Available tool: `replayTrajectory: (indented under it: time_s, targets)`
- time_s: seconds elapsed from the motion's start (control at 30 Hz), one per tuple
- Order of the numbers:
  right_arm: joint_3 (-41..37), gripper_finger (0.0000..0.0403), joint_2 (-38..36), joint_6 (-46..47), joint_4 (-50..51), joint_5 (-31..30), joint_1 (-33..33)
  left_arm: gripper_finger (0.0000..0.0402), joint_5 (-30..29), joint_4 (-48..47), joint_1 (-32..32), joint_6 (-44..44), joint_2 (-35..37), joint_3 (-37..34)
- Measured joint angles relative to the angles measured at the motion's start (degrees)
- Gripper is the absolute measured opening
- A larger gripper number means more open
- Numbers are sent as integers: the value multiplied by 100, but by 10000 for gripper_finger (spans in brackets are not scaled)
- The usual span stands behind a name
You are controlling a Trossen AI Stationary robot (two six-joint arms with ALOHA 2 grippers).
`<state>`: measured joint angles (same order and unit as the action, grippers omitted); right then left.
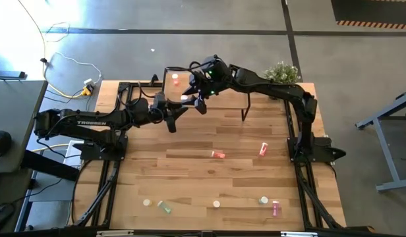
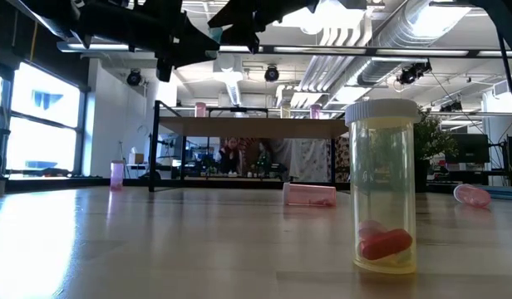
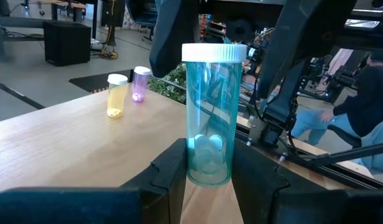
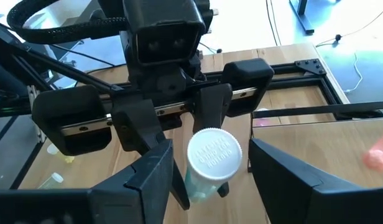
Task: Pick and place medicine bottles onto shelf by color
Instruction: Put the top left blue pill bottle on the shelf
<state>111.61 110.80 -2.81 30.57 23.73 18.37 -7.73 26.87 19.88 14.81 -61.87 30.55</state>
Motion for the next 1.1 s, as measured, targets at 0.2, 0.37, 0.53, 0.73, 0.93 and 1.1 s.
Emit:
replayTrajectory:
  time_s: [0.2, 0.37, 0.53, 0.73, 0.93, 1.1]
  targets:
    - [0, 142, 4, 151, -2, 48, -4, 102, -24, 0, 0, 0, 0, 2]
    - [0, 107, 15, 151, 2, 52, -6, 102, -30, -7, 0, 2, 0, 2]
    - [0, 102, 15, 153, 33, 52, -7, 102, -35, -9, -1, 9, 0, 2]
    - [0, 105, 15, 151, 69, 57, -9, 102, -28, -15, -2, 64, 0, 2]
    - [0, 105, 15, 151, 115, 74, 6, 131, -26, 2, 0, 153, 0, 2]
    - [0, 105, 17, 142, 191, 27, 90, 187, -61, 7, 0, 173, 0, 2]
